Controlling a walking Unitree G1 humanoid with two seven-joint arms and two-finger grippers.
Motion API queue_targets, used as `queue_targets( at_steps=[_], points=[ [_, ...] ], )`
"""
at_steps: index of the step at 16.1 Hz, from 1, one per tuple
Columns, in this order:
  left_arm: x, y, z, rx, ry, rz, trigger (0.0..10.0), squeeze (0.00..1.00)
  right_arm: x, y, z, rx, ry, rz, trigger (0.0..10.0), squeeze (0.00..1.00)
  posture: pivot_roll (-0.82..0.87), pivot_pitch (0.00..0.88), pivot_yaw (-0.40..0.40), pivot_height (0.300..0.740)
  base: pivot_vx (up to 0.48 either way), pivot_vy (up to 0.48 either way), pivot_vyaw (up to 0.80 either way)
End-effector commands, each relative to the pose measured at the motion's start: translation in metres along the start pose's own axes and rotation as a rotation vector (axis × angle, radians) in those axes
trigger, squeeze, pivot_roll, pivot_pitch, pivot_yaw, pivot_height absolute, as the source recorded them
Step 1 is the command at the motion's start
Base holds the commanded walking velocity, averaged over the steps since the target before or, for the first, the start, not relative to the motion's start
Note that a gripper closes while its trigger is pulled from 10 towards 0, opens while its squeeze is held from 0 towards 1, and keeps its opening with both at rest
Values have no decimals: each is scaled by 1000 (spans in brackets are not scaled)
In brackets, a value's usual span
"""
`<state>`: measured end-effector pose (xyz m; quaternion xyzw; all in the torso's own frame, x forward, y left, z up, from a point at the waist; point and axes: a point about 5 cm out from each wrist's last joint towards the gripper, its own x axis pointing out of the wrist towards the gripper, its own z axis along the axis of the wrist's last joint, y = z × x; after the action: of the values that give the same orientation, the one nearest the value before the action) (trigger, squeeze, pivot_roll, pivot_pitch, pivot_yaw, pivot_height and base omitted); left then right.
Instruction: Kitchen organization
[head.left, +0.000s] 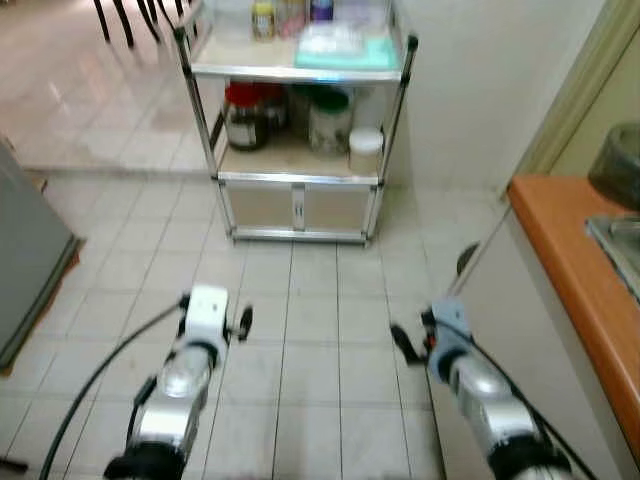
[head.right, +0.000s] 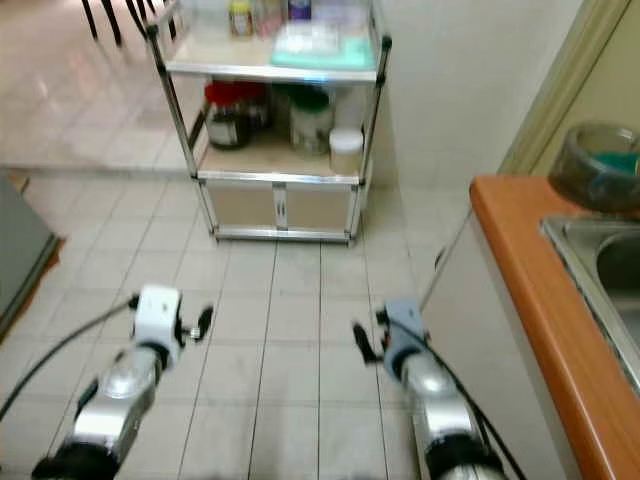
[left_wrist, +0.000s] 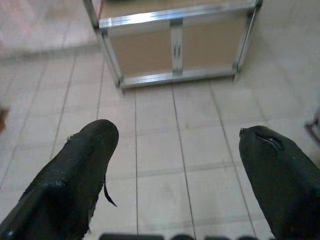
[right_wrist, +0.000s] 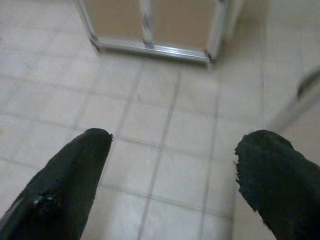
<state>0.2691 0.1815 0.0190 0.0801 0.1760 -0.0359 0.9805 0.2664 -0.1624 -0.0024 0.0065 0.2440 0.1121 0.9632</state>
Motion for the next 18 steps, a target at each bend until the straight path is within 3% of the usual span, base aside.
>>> queue_targets(
  at_steps=[1, 2, 4, 6, 8, 9, 12, 13, 15, 18],
  points=[
    [-6, 6, 20, 83, -81, 30, 10000, 384, -6, 9, 24, 2, -136, 31, 10000, 1000, -86, 0, 35, 740, 0, 0, 0],
    [-9, 6, 38, 76, -147, 49, 10000, 0, -11, 13, 38, 5, -215, 7, 10000, 1000, -85, 0, 36, 740, 0, 0, 0],
    [-18, 4, 59, 65, -230, 76, 10000, 0, -21, 18, 60, 28, -320, -40, 10000, 1000, -96, 0, 50, 740, 0, 0, 0],
    [-23, -3, 81, 120, -341, 122, 10000, 0, -38, 24, 88, 41, -440, -99, 10000, 1000, -108, 0, 56, 740, 0, 0, 0],
    [-23, -9, 100, 44, -372, 65, 10000, 0, -48, 25, 105, 17, -504, -158, 10000, 1000, -110, 0, 55, 740, 0, 0, -725],
    [-25, -12, 104, 24, -372, 39, 10000, 0, -51, 24, 108, 15, -510, -169, 10000, 1000, -110, 0, 55, 740, 0, 0, -800],
    [-38, -17, 123, 91, -430, 24, 10000, 0, -70, 21, 131, 17, -552, -210, 10000, 1000, -116, 0, 57, 740, 0, 0, -800],
    [-39, -18, 126, 75, -434, 19, 10000, 0, -72, 20, 135, 21, -561, -229, 10000, 1000, -114, 0, 55, 740, 0, 0, -800],
    [-41, -18, 129, 14, -402, -19, 10000, 0, -76, 21, 140, -60, -592, -262, 10000, 1000, -116, 0, 49, 740, 0, 0, -781],
    [-46, -21, 137, 59, -456, -29, 10000, 0, -82, 26, 143, -86, -603, -272, 10000, 1000, -124, 0, 49, 740, 0, 0, -790]
  ],
)
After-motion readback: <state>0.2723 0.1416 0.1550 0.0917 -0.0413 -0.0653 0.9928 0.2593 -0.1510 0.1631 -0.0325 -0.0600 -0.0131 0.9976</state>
